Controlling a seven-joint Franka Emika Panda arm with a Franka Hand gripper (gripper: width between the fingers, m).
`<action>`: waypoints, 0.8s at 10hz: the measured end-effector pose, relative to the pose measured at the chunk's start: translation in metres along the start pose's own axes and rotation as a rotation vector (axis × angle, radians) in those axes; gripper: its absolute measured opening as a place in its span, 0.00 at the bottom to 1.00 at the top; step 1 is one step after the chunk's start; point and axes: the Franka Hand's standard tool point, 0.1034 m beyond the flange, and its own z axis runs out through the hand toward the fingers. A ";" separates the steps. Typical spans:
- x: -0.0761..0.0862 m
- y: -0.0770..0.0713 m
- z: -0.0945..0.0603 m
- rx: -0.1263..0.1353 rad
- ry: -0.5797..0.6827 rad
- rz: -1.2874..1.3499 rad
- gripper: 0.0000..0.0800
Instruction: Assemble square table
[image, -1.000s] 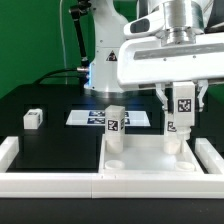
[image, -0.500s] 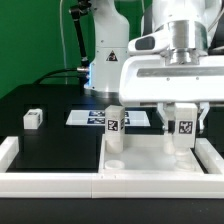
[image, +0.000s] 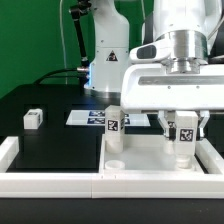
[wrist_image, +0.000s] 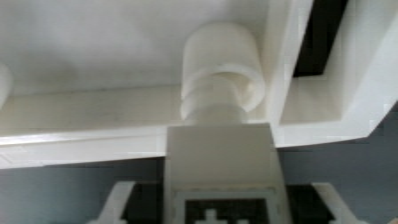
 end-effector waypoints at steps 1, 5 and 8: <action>-0.002 0.000 0.001 -0.001 -0.003 -0.002 0.36; -0.003 -0.001 0.004 -0.002 0.006 -0.008 0.36; -0.002 -0.007 0.005 0.000 0.015 0.000 0.36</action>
Offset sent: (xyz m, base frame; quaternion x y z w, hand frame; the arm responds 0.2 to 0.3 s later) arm 0.0039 -0.0012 -0.0088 -0.0111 0.0060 0.0009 0.9999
